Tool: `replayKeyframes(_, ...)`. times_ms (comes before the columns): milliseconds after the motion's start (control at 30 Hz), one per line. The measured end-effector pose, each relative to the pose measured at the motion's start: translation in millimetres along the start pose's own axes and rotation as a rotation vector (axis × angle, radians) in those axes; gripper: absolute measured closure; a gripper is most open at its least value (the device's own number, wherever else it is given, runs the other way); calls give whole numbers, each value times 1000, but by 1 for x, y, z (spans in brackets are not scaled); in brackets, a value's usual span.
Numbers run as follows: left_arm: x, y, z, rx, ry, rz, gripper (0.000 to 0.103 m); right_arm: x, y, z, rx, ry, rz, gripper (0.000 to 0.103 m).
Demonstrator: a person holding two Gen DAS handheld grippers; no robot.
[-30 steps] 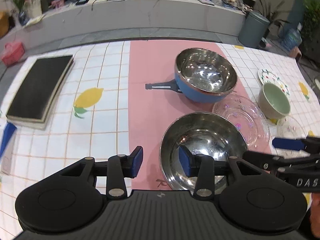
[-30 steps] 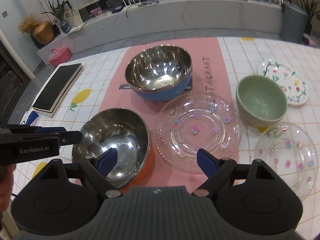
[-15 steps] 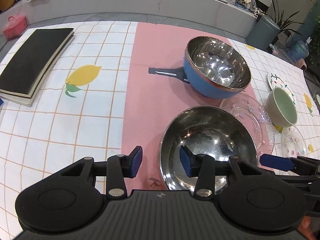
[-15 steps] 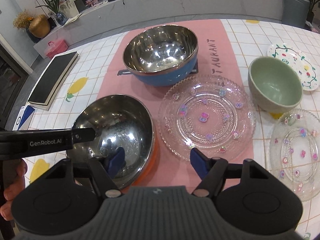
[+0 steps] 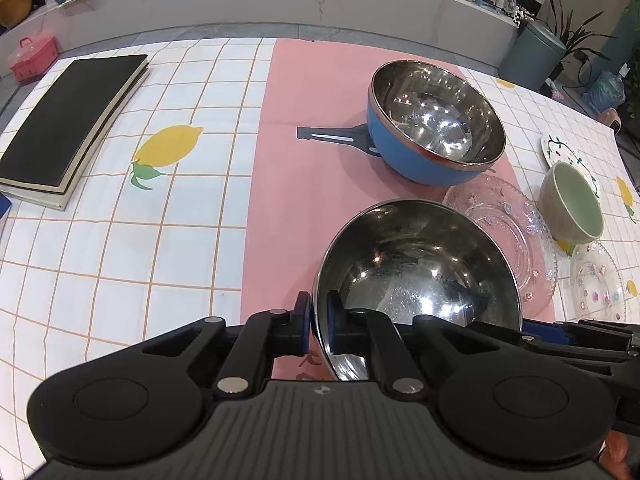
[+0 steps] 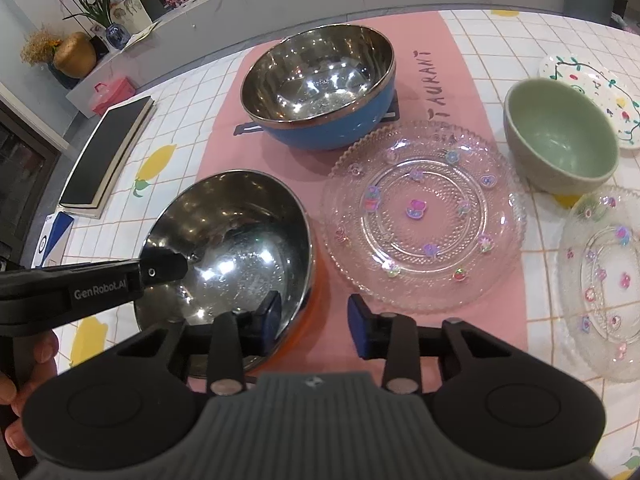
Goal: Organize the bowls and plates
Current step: 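Lift the orange steel bowl with both grippers toward the blue pot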
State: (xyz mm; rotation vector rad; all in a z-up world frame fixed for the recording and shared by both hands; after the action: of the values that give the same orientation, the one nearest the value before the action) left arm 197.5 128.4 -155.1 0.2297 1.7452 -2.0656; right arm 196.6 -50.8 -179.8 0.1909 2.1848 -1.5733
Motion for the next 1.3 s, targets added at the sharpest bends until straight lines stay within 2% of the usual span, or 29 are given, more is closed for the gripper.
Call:
replayKeyframes(100,0,-1,2,-2,3,3,97,-1,0,-1,-22,7,-5,84)
replayKeyframes(333,1,-4,4,0,1,0,96,1,-2,-2,-3,5,-7,86)
replayKeyframes(533,6,-23,10,-17,11,4,96,6,-17,-2,-18,16,-11,88)
replayKeyframes(900,29,-90,39,-56,40,113,95,24,-73,-6,-45,10,48,92)
replayKeyframes(1133,45,-117,46,-48,-2,142,95,37,-105,-5,-69,-3,71,93)
replayKeyframes(1300,64,-121,43,-42,-59,146,95,46,-113,-5,-69,-24,56,94)
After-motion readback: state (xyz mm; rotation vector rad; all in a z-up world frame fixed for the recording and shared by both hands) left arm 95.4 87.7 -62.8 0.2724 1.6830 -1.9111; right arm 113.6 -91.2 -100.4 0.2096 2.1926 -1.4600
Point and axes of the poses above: each gripper's, at about its wrist camera, not at the fingertips, and y roughly the way its jaws point, z to its right, x to its underside, the point moved 5 cm from there along y, roughly the way its jaws point, and after that the axes turned 11 degrees about -y, right-handed, at the moved point
